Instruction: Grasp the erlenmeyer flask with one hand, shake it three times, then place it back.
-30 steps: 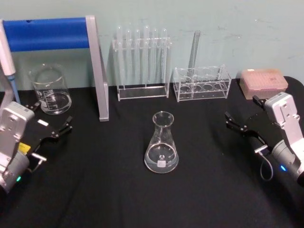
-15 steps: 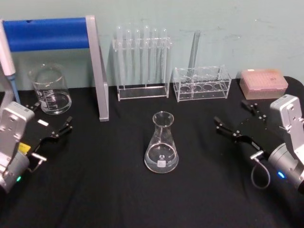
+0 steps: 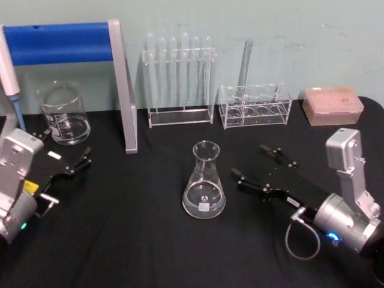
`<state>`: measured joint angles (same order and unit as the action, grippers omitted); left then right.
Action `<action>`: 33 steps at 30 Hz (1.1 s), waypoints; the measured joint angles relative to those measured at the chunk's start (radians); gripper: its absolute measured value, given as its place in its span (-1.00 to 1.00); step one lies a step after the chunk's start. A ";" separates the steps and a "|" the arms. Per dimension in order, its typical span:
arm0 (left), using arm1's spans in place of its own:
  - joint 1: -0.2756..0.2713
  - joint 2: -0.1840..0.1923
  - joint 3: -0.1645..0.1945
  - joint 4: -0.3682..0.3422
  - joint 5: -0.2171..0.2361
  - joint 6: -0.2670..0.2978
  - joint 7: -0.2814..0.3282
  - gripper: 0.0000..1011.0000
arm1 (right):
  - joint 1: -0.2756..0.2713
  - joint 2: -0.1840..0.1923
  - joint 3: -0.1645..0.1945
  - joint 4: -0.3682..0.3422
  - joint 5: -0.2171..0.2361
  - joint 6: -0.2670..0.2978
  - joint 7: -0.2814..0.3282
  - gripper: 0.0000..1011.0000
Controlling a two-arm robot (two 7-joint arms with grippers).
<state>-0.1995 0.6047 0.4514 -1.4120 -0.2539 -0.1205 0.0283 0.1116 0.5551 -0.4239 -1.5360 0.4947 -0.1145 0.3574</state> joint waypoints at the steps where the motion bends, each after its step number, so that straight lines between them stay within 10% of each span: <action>1: 0.000 0.000 0.000 0.000 0.000 0.000 0.000 0.98 | 0.002 -0.002 -0.003 0.002 0.000 0.001 0.007 0.98; 33: 0.000 0.000 0.000 0.000 0.000 0.000 0.000 0.98 | 0.147 -0.138 -0.053 0.151 -0.103 -0.012 0.176 0.98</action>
<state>-0.1995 0.6047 0.4514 -1.4120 -0.2539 -0.1205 0.0283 0.2587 0.4168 -0.4773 -1.3850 0.3919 -0.1262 0.5331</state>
